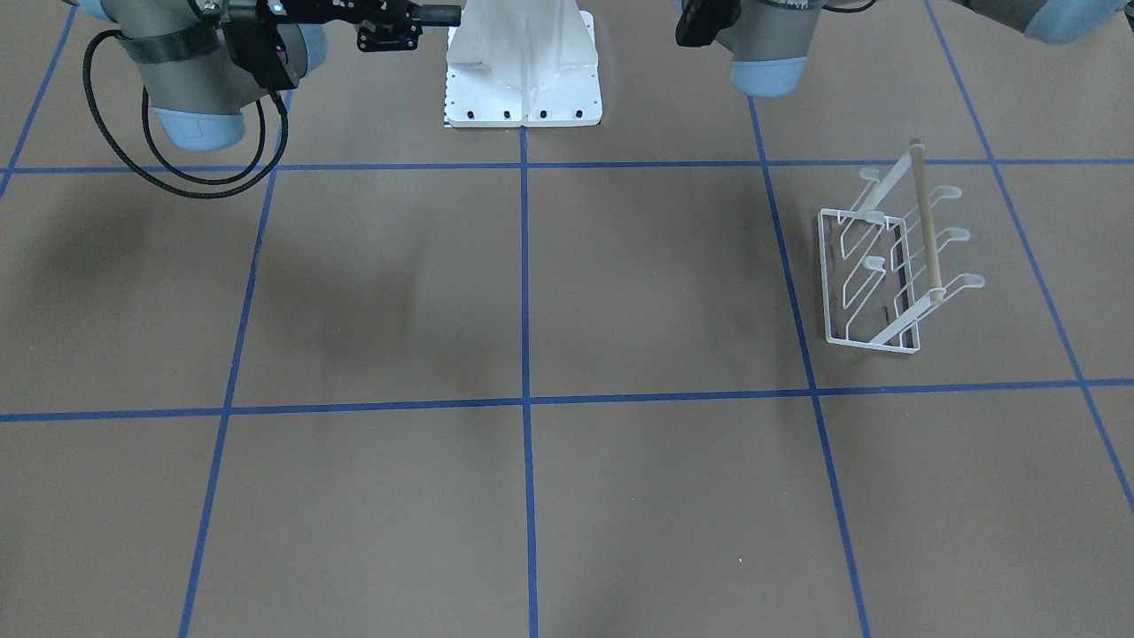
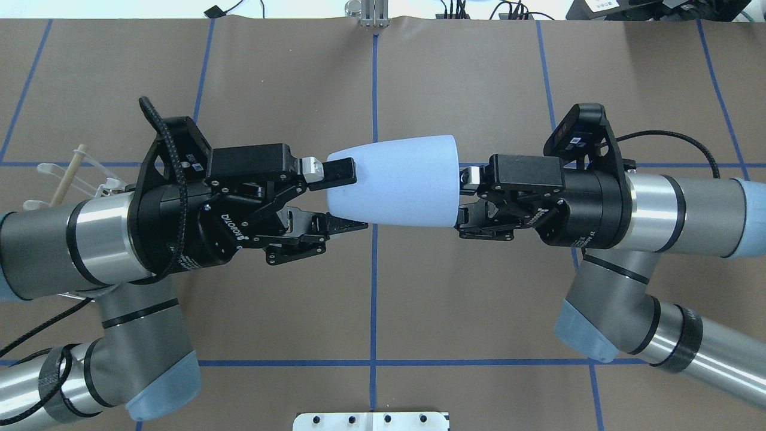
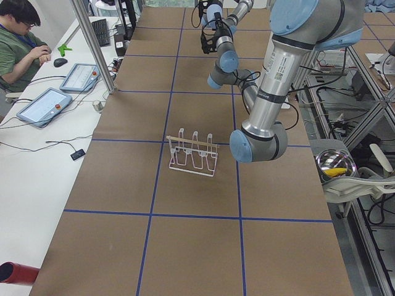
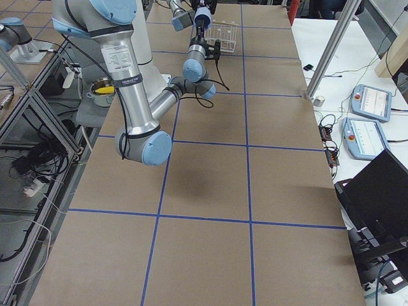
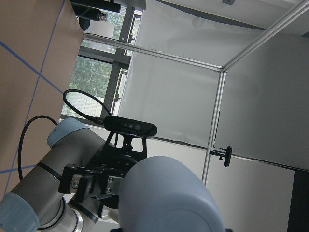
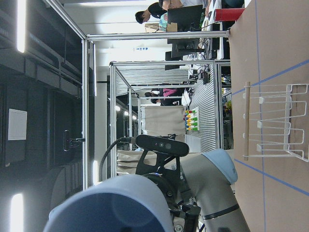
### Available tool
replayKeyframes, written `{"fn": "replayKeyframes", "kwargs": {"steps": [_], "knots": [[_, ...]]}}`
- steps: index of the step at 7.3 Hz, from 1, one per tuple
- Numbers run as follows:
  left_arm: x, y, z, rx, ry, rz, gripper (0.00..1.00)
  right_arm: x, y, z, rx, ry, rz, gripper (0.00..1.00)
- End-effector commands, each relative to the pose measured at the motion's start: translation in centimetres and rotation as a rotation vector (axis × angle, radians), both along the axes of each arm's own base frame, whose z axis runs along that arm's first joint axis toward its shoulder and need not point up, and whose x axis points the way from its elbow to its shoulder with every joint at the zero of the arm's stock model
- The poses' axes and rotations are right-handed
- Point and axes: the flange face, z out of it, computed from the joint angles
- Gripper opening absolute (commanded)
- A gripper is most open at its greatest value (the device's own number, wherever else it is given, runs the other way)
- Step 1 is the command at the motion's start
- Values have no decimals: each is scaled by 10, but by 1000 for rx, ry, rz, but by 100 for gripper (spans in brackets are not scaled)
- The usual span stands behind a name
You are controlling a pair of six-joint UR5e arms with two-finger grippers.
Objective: Hang cup on cup holder
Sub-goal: 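Close the left gripper on the cup's base beside the right gripper, then open the right gripper and pull it back while the left gripper holds the cup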
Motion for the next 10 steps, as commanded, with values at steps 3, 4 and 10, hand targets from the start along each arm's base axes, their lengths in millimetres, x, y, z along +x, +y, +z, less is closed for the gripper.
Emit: {"fn": "replayKeyframes", "kwargs": {"steps": [3,4,10], "knots": [[-14,-7,15,47,-58,-4,0,19,-12,21,-24,35,43,100],[-19,-14,16,48,-62,-25,0,37,-23,36,-36,67,81,100],[-55,-103,29,0,-473,-284,0,185,-175,168,-18,693,465,100]]}}
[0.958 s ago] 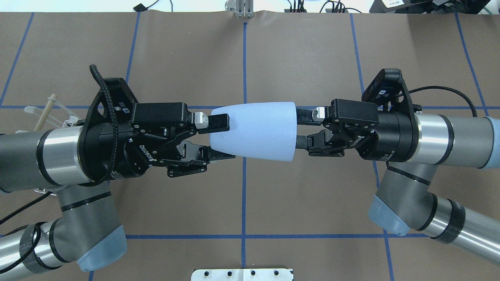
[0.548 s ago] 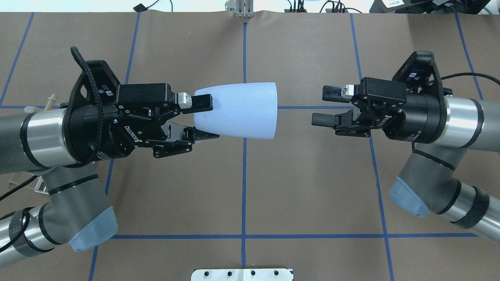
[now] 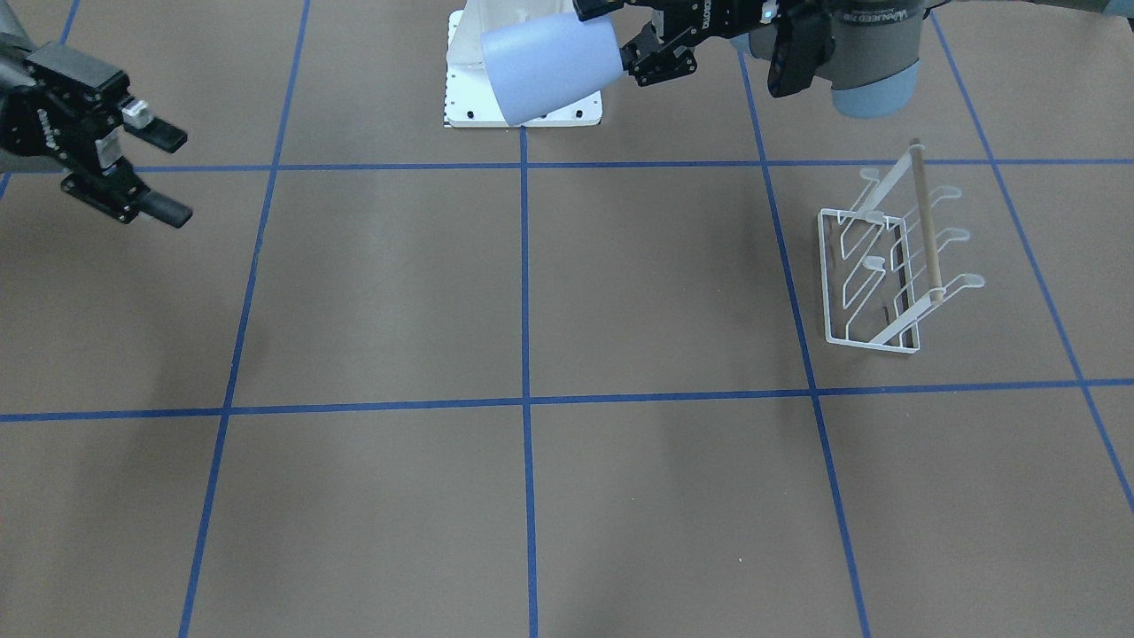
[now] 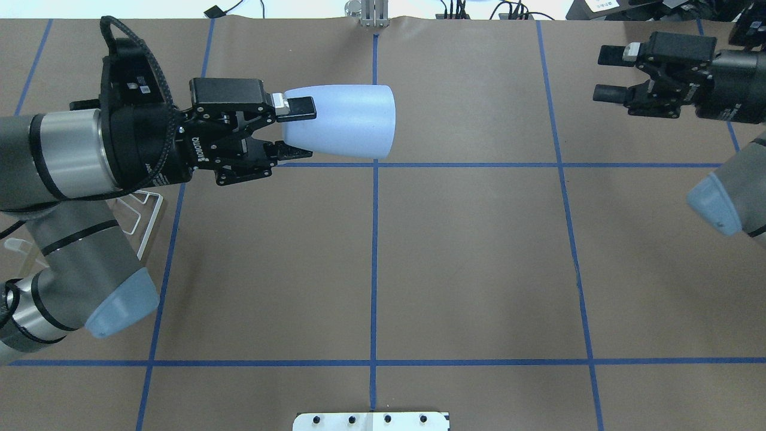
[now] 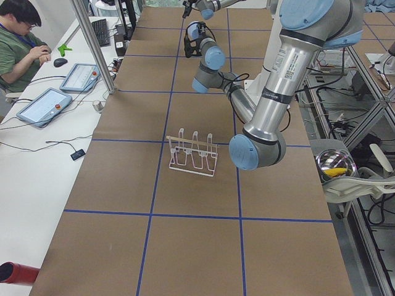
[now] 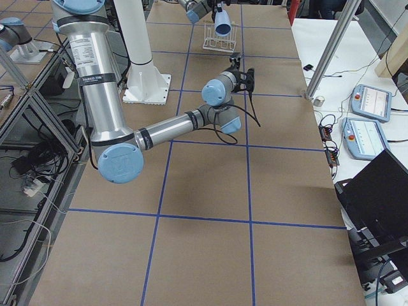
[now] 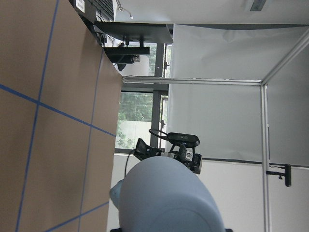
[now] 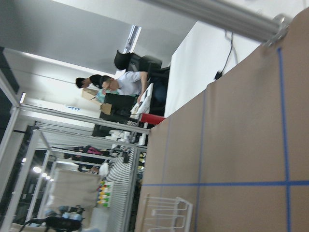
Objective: Hang cup on cup holder
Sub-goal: 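Open the right gripper and pull it back while the left gripper holds the cup, then carry the cup with the left gripper over the white wire rack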
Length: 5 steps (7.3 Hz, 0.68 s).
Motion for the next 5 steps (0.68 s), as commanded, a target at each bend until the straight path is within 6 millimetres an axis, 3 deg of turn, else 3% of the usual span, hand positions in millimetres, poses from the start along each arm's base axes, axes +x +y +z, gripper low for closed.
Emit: {"fn": "replayKeyframes", "kwargs": {"steps": [1,3,5], "knots": [[-21,-31,-3,-44,-216,-118,0,34,-41,44,-5,344,58,100],[-26,-47,-8,-47,-473,-191,0,71,-63,85,-104,554,30,100],[-55,-68,3,-44,-750,-216,0,94,-71,143,-79,814,-50,100]]}}
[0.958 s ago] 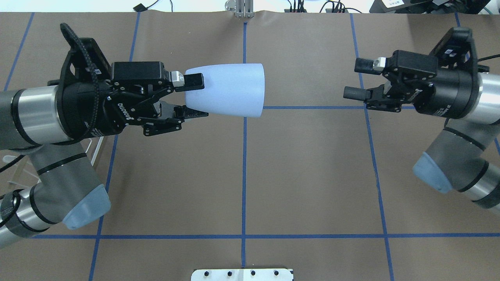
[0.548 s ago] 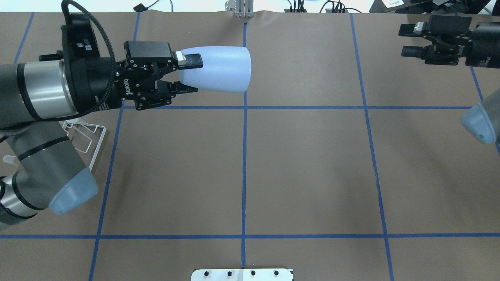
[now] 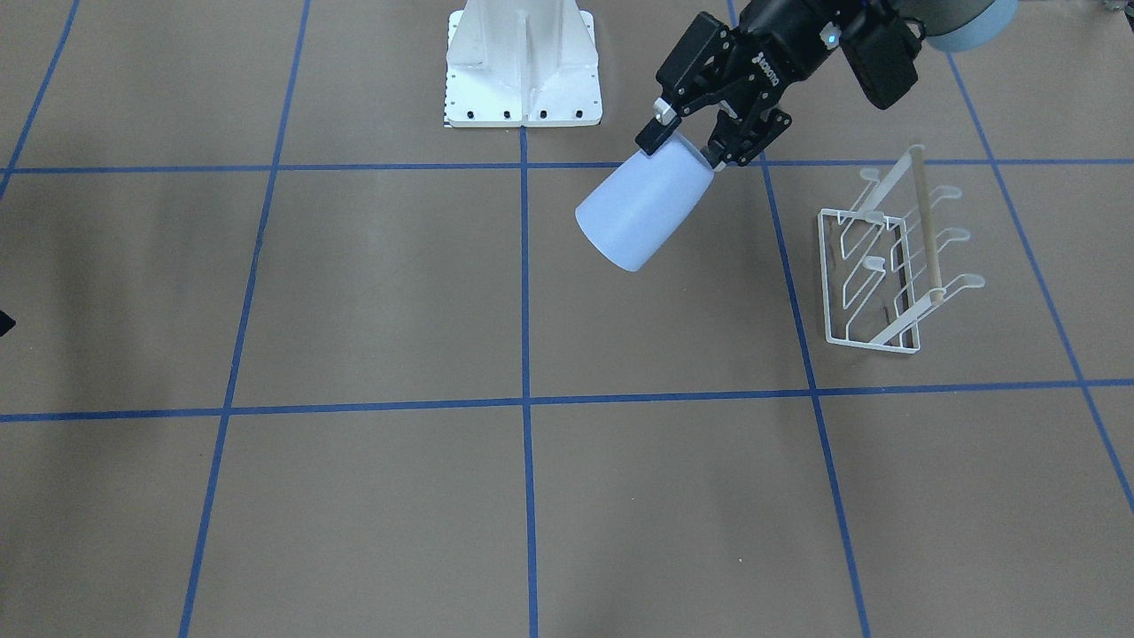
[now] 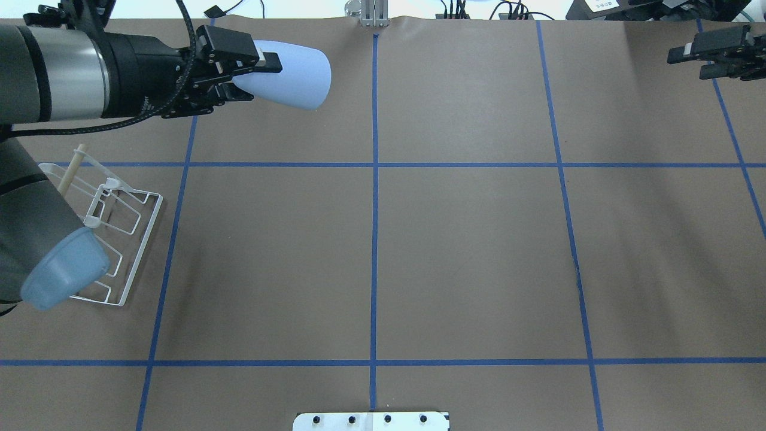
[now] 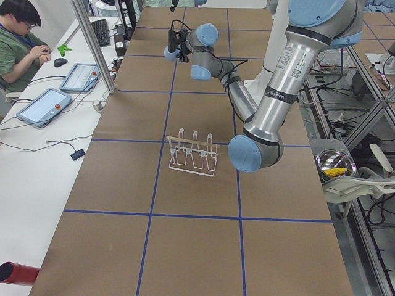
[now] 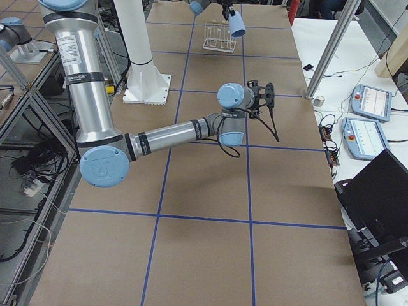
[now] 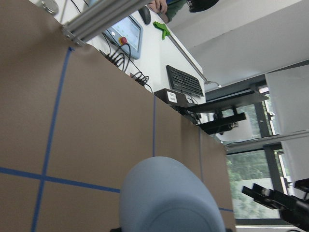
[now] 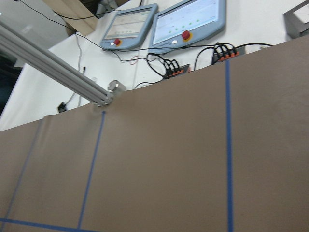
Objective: Hang cup on cup holder
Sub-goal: 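Carry the cup with the left gripper over the white wire rack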
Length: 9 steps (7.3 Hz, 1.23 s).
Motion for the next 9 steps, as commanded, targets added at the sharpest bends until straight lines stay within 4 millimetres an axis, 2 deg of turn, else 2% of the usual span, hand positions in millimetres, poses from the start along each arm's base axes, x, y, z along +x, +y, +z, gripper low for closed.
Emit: {"fn": "replayKeyframes", "kwargs": {"steps": [1,2,4,5,6,9], "knots": [[-39,-19,13,-5,-309,25,0,25,-6,56,-36,245,-130,100],[-56,-23,21,-2,-432,44,0,35,-6,74,-51,319,-201,100],[-72,-18,42,12,-629,131,0,49,1,119,-111,473,-403,100],[-72,-17,58,18,-729,202,0,52,4,131,-141,530,-465,100],[-71,-17,67,13,-783,251,0,59,7,137,-158,538,-482,100],[-65,-13,89,-75,-826,393,0,62,12,145,-178,520,-482,100]]}}
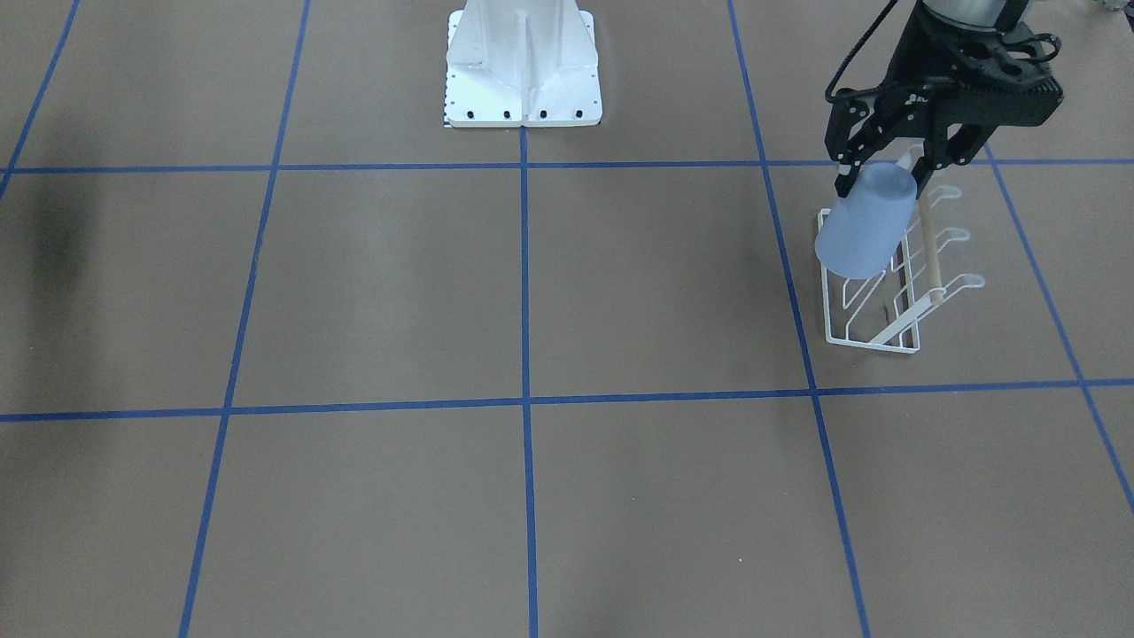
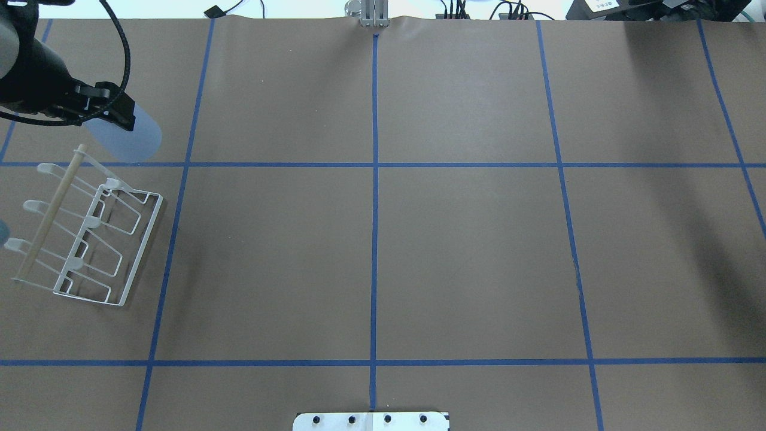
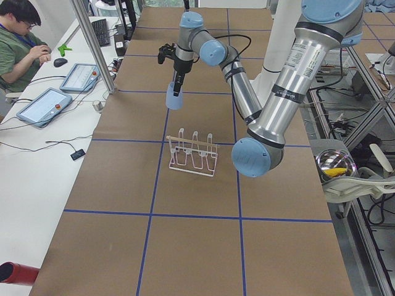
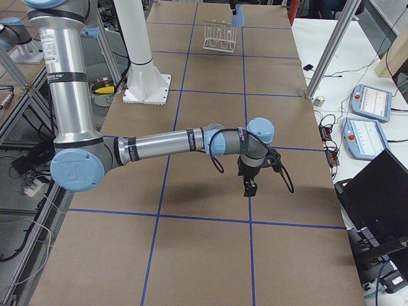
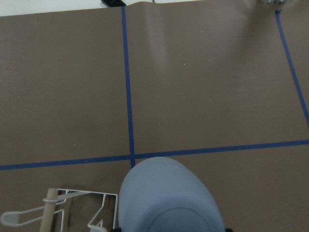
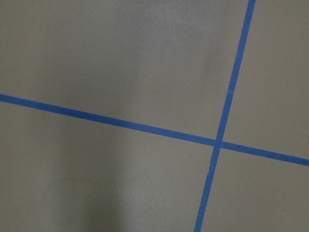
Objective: Hang cup on cup holder
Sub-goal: 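Carry the cup with the left gripper over the white wire rack, then lower the cup onto a rack hook with the left gripper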
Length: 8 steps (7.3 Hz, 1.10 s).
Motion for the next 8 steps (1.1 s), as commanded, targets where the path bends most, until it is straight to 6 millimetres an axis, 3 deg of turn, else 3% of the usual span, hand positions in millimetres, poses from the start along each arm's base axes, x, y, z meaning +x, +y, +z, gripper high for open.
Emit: {"fn": "replayKeyframes", "kwargs": {"steps": [1,4,8], "knots": [[3,1,23,-48,-67,87,0,1,1,1,-4,5,5,100],[12,-9,52,-90,-106,119,0,1,2,2,2,4,2,100],[23,-24,73,-106,-135,153,0,0,-3,-5,13,-2,4,100]]}}
